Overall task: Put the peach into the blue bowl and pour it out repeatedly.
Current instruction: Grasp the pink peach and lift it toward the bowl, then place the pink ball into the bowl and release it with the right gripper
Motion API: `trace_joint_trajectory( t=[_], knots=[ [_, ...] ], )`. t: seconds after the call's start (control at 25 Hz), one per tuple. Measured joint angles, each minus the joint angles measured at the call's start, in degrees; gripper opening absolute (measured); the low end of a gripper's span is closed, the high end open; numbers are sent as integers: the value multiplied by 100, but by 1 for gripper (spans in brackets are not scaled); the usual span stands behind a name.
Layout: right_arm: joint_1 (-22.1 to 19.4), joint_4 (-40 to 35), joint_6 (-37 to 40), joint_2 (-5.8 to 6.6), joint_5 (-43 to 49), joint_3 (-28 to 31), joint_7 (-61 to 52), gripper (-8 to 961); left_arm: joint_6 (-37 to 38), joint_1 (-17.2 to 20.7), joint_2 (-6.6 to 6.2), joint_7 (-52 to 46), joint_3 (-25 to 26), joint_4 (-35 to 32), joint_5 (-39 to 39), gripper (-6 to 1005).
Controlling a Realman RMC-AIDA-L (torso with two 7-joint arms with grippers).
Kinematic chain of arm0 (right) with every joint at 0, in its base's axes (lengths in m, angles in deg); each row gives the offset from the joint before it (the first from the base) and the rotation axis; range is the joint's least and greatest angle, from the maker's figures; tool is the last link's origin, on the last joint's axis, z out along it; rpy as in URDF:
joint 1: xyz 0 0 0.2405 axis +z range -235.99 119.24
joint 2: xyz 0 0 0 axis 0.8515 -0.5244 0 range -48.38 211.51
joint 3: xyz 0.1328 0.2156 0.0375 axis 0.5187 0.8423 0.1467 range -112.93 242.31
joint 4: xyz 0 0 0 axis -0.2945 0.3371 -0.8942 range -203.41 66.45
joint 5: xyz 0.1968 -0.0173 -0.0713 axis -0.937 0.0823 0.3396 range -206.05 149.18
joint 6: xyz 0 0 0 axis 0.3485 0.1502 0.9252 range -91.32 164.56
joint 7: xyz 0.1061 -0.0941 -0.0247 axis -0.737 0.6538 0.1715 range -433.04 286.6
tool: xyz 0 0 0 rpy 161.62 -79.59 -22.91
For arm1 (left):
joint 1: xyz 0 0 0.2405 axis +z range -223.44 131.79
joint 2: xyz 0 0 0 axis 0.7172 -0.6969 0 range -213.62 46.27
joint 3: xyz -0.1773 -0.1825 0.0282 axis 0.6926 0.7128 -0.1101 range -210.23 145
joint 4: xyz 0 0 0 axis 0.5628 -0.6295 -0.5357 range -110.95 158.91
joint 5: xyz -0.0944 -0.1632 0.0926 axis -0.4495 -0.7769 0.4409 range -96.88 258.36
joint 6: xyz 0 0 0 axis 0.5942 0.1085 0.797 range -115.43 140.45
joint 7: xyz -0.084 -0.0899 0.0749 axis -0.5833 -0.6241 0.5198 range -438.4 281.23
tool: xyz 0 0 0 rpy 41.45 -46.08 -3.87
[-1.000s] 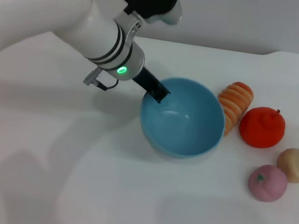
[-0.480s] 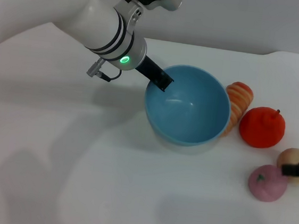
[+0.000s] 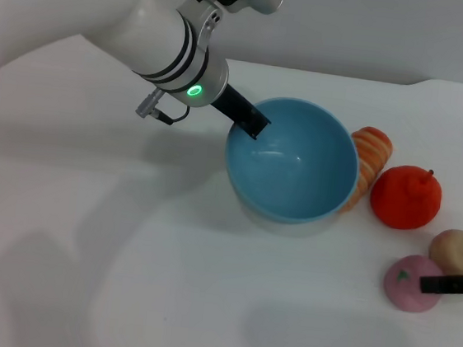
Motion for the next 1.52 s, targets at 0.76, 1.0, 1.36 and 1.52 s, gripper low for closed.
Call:
trace_joint_trajectory(
  t=[0.76,1.0,1.36,1.52],
  knots=[
    [140,151,-354,-21,-531,-297,465,163,-30,81,11,-2,-44,18,-35,0],
    [106,-606,155,-24,-970,-304,618,51,20,59,11,-5,-14,17,-35,0],
    [240,-1705,1219,-26,-2166,-581,637,100,43,-41,31,-5,-82,17,-39,-1],
    [591,-1294,798,-17,-2125,-1142,717,122,42,-62,38,-5,-143,12,-44,-1]
  ],
)
